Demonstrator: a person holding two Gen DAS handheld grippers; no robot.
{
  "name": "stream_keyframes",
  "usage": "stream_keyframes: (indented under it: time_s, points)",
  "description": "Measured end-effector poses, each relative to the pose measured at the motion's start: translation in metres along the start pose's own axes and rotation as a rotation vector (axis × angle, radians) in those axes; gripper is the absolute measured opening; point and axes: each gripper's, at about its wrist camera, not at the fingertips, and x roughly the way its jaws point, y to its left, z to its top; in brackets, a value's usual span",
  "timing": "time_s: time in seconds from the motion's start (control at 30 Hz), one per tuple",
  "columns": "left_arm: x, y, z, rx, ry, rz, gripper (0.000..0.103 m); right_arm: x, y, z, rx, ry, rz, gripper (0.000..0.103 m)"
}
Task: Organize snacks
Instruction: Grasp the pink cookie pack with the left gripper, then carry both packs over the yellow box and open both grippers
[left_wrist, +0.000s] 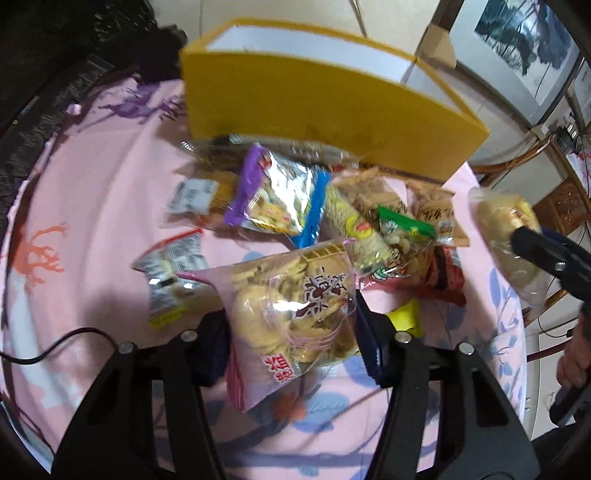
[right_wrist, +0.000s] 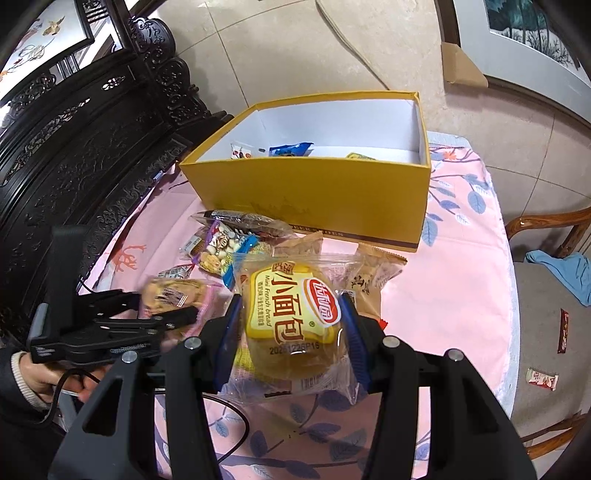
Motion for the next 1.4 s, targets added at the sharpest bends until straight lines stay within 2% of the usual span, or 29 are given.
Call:
stream_keyframes:
  time_s: [0.27, 0.47, 0.67, 0.97, 1.2, 1.33, 1.37, 1.4]
  points:
    - [-0.052, 0.012, 0.012, -0.013, -0.098, 0.006, 0.058, -0.011, 0.011, 0.013, -0.024, -0.038, 0.023, 0.052]
    - [-0.088, 0.001, 0.042, 0.016, -0.211, 0.009, 0.058, -0.035, 0.018, 0.035, -0.041, -0.122, 0.028, 0.052]
    - [-0.12, -0.011, 0.092, 0.022, -0.338, -0.004, 0.058, -0.06, 0.015, 0.074, -0.053, -0.251, -0.005, 0.052]
    - [-0.132, -0.031, 0.18, 0.019, -0.511, 0.002, 0.058, -0.078, 0.001, 0.144, -0.063, -0.461, -0.077, 0.052]
    - [-0.118, -0.038, 0.226, 0.032, -0.55, 0.004, 0.059, -0.06, -0.005, 0.176, -0.081, -0.492, -0.096, 0.052]
    - [-0.096, -0.041, 0.247, 0.049, -0.531, 0.021, 0.061, -0.047, -0.009, 0.187, -0.078, -0.5, -0.107, 0.053]
    - [-0.091, -0.041, 0.251, 0.046, -0.516, 0.025, 0.067, -0.042, -0.012, 0.19, -0.069, -0.499, -0.107, 0.055]
    - [-0.086, -0.041, 0.254, 0.034, -0.497, 0.047, 0.082, -0.04, -0.013, 0.193, -0.057, -0.492, -0.112, 0.068]
